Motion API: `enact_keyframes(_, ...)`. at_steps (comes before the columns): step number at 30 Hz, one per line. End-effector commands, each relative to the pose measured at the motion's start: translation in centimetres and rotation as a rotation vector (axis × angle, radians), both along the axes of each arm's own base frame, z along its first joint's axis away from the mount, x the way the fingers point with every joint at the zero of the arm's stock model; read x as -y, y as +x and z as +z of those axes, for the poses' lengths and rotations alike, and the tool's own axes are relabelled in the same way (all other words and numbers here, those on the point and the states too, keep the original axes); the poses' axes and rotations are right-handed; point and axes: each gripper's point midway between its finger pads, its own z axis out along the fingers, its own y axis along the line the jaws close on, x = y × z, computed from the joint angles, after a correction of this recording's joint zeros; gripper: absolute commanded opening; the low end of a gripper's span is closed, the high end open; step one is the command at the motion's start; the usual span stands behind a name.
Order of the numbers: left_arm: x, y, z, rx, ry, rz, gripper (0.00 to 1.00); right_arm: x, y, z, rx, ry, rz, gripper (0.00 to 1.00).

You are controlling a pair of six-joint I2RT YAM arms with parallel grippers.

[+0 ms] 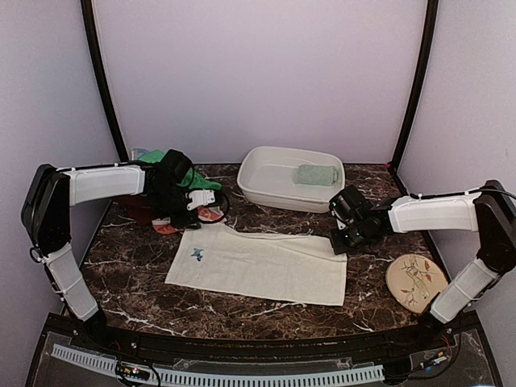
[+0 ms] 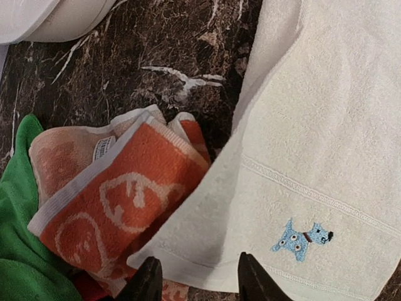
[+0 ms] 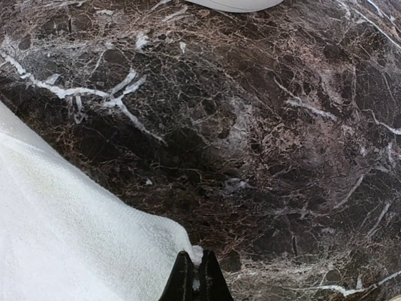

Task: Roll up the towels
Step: Pick up the towel from the center of the board.

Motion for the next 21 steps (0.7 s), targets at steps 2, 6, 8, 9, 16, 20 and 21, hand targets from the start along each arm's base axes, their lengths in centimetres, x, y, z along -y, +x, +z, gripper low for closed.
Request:
enact_keyframes(2,1.4,1.7,0.3,0.096,0.064,-0.109,0.44,-0.3,0.7,1.1,0.042,0.0,-0.002,0.0)
enact_keyframes(6,1.6,1.7,0.1,0.077,0.093,-0.137,0.38,-0.3,0.5,1.0,0.041,0.003,0.002,0.0)
enact_keyframes(8,1.5,1.8,0.2,0.079,0.1,-0.135,0.36,-0.3,0.4,1.0,0.039,0.011,0.003,0.0)
enact_keyframes(9,1.5,1.9,0.3,0.086,0.099,-0.134,0.36,-0.4,0.3,0.9,0.037,0.014,0.007,0.0)
enact_keyframes(16,2.0,1.0,0.4,0.072,0.107,-0.19,0.45,0.0,-0.3,0.7,0.034,0.02,0.01,0.0)
enact_keyframes(20,2.5,1.0,-0.2,0.065,0.133,-0.224,0.45,0.0,-0.5,0.9,0.038,0.029,0.01,0.0)
enact_keyframes(21,2.7,1.3,-0.2,0.067,0.129,-0.224,0.44,0.0,-0.5,0.9,0.038,0.029,0.008,0.0)
